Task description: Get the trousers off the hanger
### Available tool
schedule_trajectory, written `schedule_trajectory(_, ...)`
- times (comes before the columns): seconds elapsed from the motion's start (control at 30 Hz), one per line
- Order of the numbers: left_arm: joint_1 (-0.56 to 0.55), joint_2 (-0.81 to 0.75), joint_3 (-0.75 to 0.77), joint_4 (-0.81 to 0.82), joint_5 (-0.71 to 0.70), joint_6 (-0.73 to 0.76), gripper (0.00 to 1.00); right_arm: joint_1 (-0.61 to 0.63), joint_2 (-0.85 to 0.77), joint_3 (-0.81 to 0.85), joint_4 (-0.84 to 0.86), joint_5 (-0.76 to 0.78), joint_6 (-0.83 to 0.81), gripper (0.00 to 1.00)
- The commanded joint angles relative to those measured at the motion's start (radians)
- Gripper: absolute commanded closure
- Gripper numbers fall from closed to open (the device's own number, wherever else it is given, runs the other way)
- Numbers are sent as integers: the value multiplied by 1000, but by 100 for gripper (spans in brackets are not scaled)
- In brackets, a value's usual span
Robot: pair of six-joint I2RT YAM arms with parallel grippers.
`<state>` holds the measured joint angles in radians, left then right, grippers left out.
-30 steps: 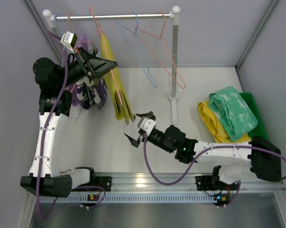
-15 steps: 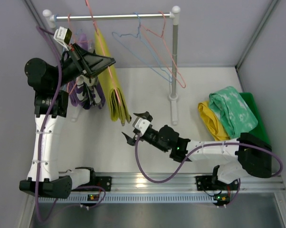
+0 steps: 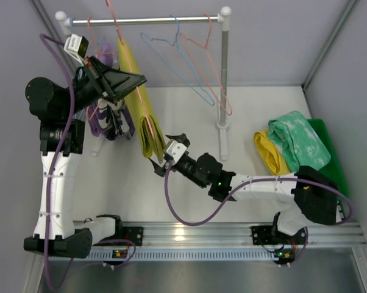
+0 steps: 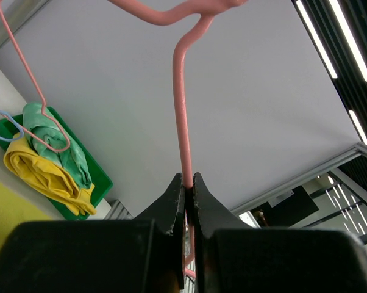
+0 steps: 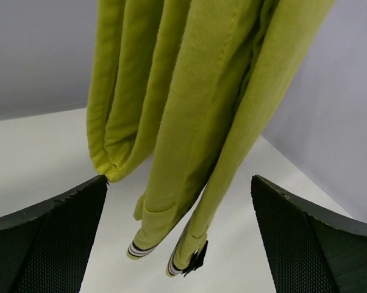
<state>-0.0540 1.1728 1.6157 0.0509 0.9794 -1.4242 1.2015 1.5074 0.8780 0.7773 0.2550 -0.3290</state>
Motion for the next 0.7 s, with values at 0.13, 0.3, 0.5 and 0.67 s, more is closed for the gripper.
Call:
schedule_trajectory(0.13,2,-55,115,185,-41,45,100,-39,53,104,14,43,5,0)
schedule_trajectory(0.3,2,-55,115,188,-39,38,100,-66,50,110,-3,55,8,0)
schedule_trajectory(0.5,2,-58,93,193,-42,33,100,-99,31,147,-7,43,27,0)
schedule_trajectory(0.67,2,-73,32,182,-48,38,100,-102,4,174,7,-3,51,0)
